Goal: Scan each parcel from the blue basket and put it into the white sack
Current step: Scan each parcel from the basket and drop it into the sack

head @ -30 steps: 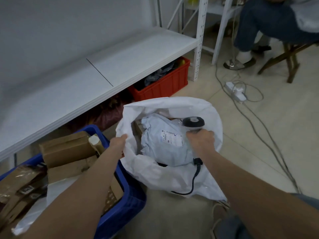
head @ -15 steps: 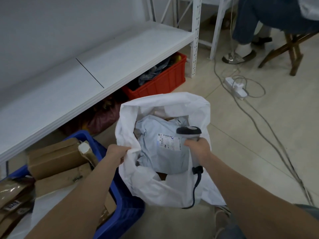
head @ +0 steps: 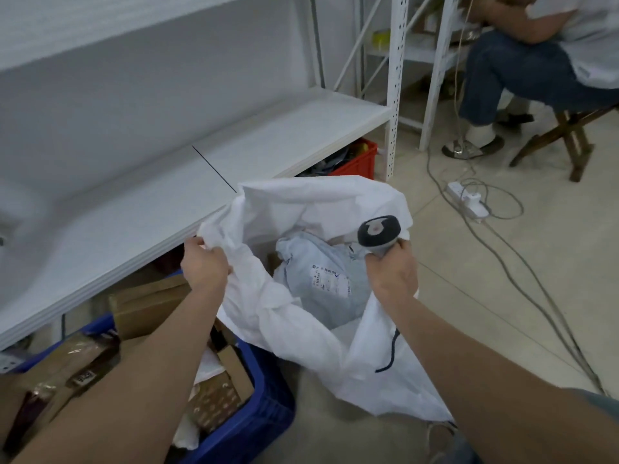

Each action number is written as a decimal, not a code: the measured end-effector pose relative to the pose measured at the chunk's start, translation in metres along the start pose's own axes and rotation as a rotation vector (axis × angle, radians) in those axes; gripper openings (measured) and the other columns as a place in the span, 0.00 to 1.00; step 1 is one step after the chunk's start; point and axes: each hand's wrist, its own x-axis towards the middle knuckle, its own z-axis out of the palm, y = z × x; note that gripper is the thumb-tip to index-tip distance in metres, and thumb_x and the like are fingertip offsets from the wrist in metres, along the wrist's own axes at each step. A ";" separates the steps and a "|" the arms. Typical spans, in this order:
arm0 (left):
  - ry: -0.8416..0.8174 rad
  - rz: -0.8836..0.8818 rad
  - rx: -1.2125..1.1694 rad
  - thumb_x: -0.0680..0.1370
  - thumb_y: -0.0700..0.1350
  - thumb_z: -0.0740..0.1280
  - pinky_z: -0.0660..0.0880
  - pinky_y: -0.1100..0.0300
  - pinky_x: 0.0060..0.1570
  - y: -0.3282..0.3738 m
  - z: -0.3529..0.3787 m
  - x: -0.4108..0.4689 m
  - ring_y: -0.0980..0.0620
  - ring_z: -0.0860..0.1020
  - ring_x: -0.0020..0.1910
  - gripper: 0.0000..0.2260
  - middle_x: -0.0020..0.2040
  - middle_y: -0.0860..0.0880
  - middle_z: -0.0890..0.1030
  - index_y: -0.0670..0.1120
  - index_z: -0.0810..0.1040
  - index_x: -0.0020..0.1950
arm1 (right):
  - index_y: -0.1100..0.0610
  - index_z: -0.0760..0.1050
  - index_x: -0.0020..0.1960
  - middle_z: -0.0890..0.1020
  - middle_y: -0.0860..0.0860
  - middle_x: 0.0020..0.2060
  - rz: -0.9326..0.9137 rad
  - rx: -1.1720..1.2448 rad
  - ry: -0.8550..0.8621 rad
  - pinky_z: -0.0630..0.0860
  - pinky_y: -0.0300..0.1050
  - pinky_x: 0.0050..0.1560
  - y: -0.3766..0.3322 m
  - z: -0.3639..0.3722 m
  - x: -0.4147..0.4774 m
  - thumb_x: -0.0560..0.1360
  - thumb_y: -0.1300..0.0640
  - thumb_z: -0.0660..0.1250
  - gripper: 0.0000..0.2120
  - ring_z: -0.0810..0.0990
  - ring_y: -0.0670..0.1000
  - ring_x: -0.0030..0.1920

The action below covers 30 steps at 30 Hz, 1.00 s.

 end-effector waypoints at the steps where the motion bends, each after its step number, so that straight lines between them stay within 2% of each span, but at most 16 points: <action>1: -0.083 -0.031 0.045 0.77 0.40 0.62 0.76 0.53 0.48 -0.010 -0.002 -0.001 0.42 0.77 0.47 0.19 0.58 0.41 0.76 0.40 0.67 0.68 | 0.62 0.70 0.65 0.74 0.56 0.61 0.028 -0.010 -0.038 0.70 0.48 0.49 0.003 0.000 -0.002 0.74 0.58 0.66 0.21 0.74 0.62 0.59; 3: -0.259 -0.096 0.195 0.77 0.50 0.67 0.74 0.45 0.58 -0.031 -0.005 -0.013 0.36 0.73 0.61 0.33 0.70 0.38 0.68 0.43 0.55 0.76 | 0.62 0.69 0.65 0.75 0.57 0.60 0.089 0.001 -0.120 0.74 0.51 0.52 0.009 0.002 -0.010 0.73 0.58 0.65 0.21 0.74 0.63 0.58; 5: -0.371 -0.099 0.314 0.75 0.57 0.68 0.70 0.45 0.62 -0.043 -0.002 -0.027 0.35 0.66 0.69 0.42 0.76 0.38 0.55 0.47 0.45 0.79 | 0.62 0.71 0.64 0.75 0.57 0.63 0.103 -0.015 -0.175 0.75 0.53 0.56 0.013 0.005 -0.015 0.72 0.57 0.64 0.21 0.74 0.64 0.58; 7: -0.464 -0.028 0.416 0.75 0.57 0.69 0.67 0.45 0.64 -0.048 0.008 -0.040 0.35 0.61 0.72 0.44 0.77 0.39 0.48 0.51 0.42 0.79 | 0.63 0.74 0.62 0.65 0.57 0.72 0.083 -0.115 -0.220 0.70 0.52 0.60 0.009 0.006 -0.021 0.74 0.56 0.63 0.19 0.70 0.64 0.64; 9: -0.530 0.056 0.495 0.76 0.53 0.68 0.66 0.47 0.65 -0.050 0.015 -0.048 0.37 0.58 0.73 0.41 0.77 0.40 0.46 0.51 0.44 0.79 | 0.63 0.75 0.61 0.56 0.57 0.76 0.084 -0.176 -0.222 0.67 0.51 0.62 0.004 0.005 -0.027 0.77 0.55 0.62 0.17 0.64 0.64 0.68; 11: -0.565 0.081 0.528 0.78 0.51 0.67 0.67 0.49 0.66 -0.050 0.013 -0.051 0.38 0.58 0.73 0.37 0.77 0.40 0.47 0.49 0.47 0.79 | 0.63 0.76 0.60 0.56 0.58 0.75 0.076 -0.180 -0.193 0.67 0.52 0.62 -0.002 0.002 -0.035 0.77 0.53 0.63 0.17 0.64 0.63 0.68; 13: -0.580 0.103 0.561 0.78 0.51 0.66 0.68 0.50 0.64 -0.050 0.006 -0.054 0.39 0.59 0.73 0.36 0.76 0.40 0.50 0.46 0.49 0.78 | 0.62 0.77 0.56 0.67 0.58 0.70 0.064 -0.145 -0.195 0.71 0.52 0.59 -0.007 -0.001 -0.044 0.75 0.52 0.63 0.16 0.73 0.63 0.62; 15: -0.589 0.117 0.588 0.78 0.50 0.66 0.68 0.52 0.62 -0.048 -0.005 -0.059 0.40 0.60 0.72 0.35 0.75 0.40 0.52 0.44 0.50 0.78 | 0.59 0.77 0.49 0.79 0.58 0.54 0.058 -0.086 -0.233 0.75 0.49 0.51 -0.014 -0.005 -0.056 0.73 0.52 0.64 0.12 0.79 0.61 0.49; 16: -0.594 0.124 0.588 0.78 0.50 0.66 0.68 0.53 0.61 -0.048 -0.010 -0.061 0.41 0.60 0.72 0.35 0.75 0.40 0.53 0.43 0.51 0.78 | 0.59 0.77 0.48 0.81 0.56 0.47 0.059 -0.068 -0.255 0.75 0.48 0.49 -0.017 -0.007 -0.064 0.73 0.52 0.64 0.11 0.79 0.60 0.47; 20: -0.600 0.168 0.573 0.77 0.50 0.66 0.66 0.55 0.62 -0.048 -0.041 -0.073 0.42 0.62 0.70 0.33 0.73 0.39 0.59 0.41 0.55 0.76 | 0.59 0.79 0.45 0.84 0.54 0.41 0.000 0.041 -0.333 0.77 0.48 0.50 -0.028 -0.006 -0.097 0.70 0.51 0.64 0.12 0.82 0.56 0.47; 24: -0.578 0.195 0.546 0.77 0.46 0.66 0.67 0.53 0.62 -0.055 -0.089 -0.083 0.41 0.66 0.66 0.23 0.67 0.39 0.66 0.40 0.65 0.69 | 0.61 0.77 0.42 0.85 0.55 0.39 -0.028 0.179 -0.450 0.77 0.48 0.50 -0.051 -0.002 -0.142 0.73 0.54 0.66 0.09 0.83 0.54 0.45; 27: -0.546 0.152 0.535 0.77 0.48 0.68 0.68 0.52 0.63 -0.073 -0.131 -0.080 0.40 0.67 0.65 0.27 0.68 0.39 0.62 0.42 0.63 0.72 | 0.61 0.77 0.45 0.84 0.53 0.28 0.009 0.263 -0.533 0.80 0.51 0.53 -0.069 0.009 -0.180 0.70 0.55 0.67 0.09 0.83 0.52 0.37; 30: -0.490 0.107 0.551 0.76 0.51 0.68 0.68 0.52 0.64 -0.097 -0.175 -0.075 0.40 0.67 0.67 0.31 0.71 0.39 0.61 0.42 0.61 0.74 | 0.59 0.76 0.48 0.83 0.52 0.26 -0.026 0.217 -0.624 0.80 0.50 0.53 -0.079 0.024 -0.216 0.70 0.54 0.68 0.11 0.82 0.49 0.32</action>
